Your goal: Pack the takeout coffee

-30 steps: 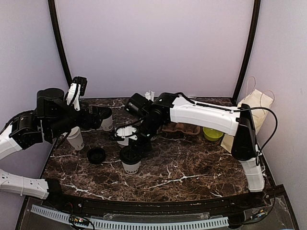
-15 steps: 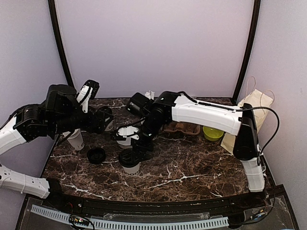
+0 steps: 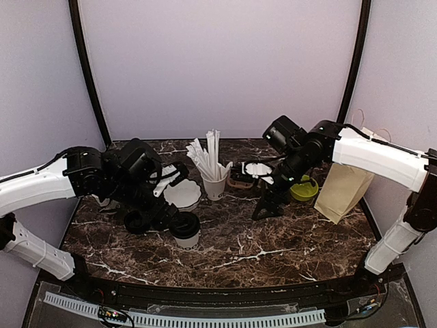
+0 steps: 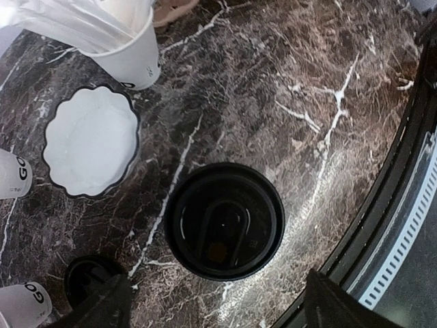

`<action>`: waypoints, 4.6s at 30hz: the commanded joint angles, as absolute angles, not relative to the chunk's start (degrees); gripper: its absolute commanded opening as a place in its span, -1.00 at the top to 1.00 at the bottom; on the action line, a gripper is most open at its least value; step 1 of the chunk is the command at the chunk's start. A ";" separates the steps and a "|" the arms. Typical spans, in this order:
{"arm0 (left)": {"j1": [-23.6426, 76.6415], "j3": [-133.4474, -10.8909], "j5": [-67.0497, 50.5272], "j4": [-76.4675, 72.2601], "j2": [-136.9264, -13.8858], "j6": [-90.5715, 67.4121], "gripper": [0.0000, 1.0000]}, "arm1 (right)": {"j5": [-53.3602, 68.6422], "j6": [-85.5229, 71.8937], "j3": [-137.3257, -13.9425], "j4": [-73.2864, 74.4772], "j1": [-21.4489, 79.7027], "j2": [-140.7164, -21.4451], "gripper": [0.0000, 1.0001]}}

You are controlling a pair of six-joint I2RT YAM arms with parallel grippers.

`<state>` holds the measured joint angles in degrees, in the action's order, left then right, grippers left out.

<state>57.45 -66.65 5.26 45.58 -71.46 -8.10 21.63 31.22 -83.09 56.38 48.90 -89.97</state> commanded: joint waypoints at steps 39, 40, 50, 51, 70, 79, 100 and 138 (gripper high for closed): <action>59.35 -77.03 4.51 53.82 -92.98 -2.12 -0.51 | 27.77 31.38 -70.55 45.70 41.84 -84.72 -0.78; 59.34 -76.89 4.66 53.69 -92.94 -2.20 -0.53 | 27.77 31.42 -70.64 45.71 41.84 -84.80 -0.78; 59.33 -76.24 5.25 53.88 -92.16 -3.22 -0.41 | 28.04 31.29 -71.72 46.29 41.84 -85.78 -0.77; 59.33 -76.32 5.17 54.05 -91.57 -3.53 -0.37 | 28.04 31.31 -71.72 46.38 41.84 -85.78 -0.77; 44.54 -73.51 12.30 59.79 -74.75 -7.31 -0.25 | 28.76 31.17 -72.73 46.96 41.81 -86.05 -0.76; 31.20 -74.74 14.55 55.05 -79.19 -7.89 -0.22 | 28.57 30.96 -71.81 46.80 41.84 -84.66 -0.75; 21.39 -71.31 8.42 41.47 -87.98 -4.67 -0.21 | 27.59 31.08 -71.68 46.82 41.84 -85.29 -0.75; 21.36 -74.86 0.17 43.00 -73.64 -5.00 -0.58 | 21.50 23.31 -93.01 46.51 -5.21 -71.06 -0.64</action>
